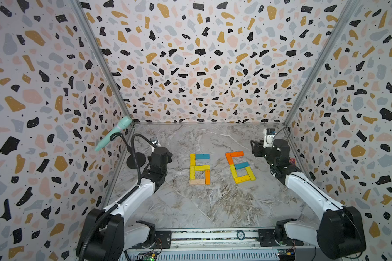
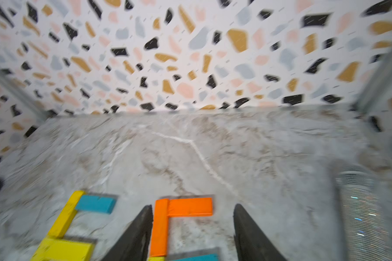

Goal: Assemble the number 6 with building blocks
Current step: Reset both arms

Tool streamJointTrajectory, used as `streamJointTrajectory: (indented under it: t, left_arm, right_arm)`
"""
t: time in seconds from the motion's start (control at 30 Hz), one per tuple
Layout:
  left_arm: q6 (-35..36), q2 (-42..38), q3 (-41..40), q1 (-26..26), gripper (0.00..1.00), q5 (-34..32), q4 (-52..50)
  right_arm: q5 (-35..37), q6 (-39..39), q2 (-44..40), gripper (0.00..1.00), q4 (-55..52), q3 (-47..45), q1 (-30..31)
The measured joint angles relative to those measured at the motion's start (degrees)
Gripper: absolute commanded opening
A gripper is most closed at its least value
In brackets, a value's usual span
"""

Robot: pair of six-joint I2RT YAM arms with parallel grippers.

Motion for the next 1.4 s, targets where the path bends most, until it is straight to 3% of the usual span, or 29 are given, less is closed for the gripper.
streamJointTrajectory:
  t: [0.07, 0.13, 0.23, 0.4, 0.53, 0.73, 0.83, 1.0, 1.13, 1.4]
  left_arm:
    - [1.84, -0.74, -5.66, 0.00, 0.61, -4.68, 5.42]
    - [3.74, -0.24, -10.56, 0.11, 0.78, -7.58, 10.60]
    - [6.40, 1.20, -14.32, 0.11, 0.84, -9.33, 15.58]
    - [10.62, 1.11, -15.34, 0.28, 0.89, -9.01, 24.85]
    - [12.13, -0.15, -16.00, 0.52, 0.90, -7.96, 26.73]
    - [13.75, -0.11, -25.99, 1.55, 0.98, -5.99, 35.50]
    - [15.06, 2.80, -25.59, 2.69, 0.98, -4.24, 37.27]
    - [16.00, 11.76, -22.12, 4.44, 0.99, -0.63, 41.90]
    - [15.67, 13.38, -23.93, 6.43, 1.00, 0.90, 48.70]
    - [14.86, 13.40, -24.41, 6.84, 0.99, 2.32, 49.42]
  right_arm:
    - [2.12, -0.90, -4.48, 0.65, 2.14, -6.23, -1.90]
    - [3.45, -1.27, -7.21, 0.73, 4.24, -11.65, -3.69]
    - [4.70, -1.25, -8.85, 0.89, 8.48, -18.97, -6.84]
    - [5.33, -3.76, -6.12, 0.92, 20.46, -27.65, -8.79]
    - [4.55, -7.13, -1.07, 0.98, 33.42, -33.18, -8.79]
    - [3.78, -8.87, 3.93, 0.99, 44.59, -34.69, -8.81]
    - [3.32, -8.87, 8.04, 0.99, 49.94, -34.16, -8.79]
    - [5.01, -9.90, 20.28, 0.99, 53.64, -29.75, -6.84]
    - [5.64, -11.04, 20.87, 0.99, 53.40, -28.17, -4.59]
    - [6.36, -11.43, 20.85, 0.99, 53.37, -27.82, -4.74]
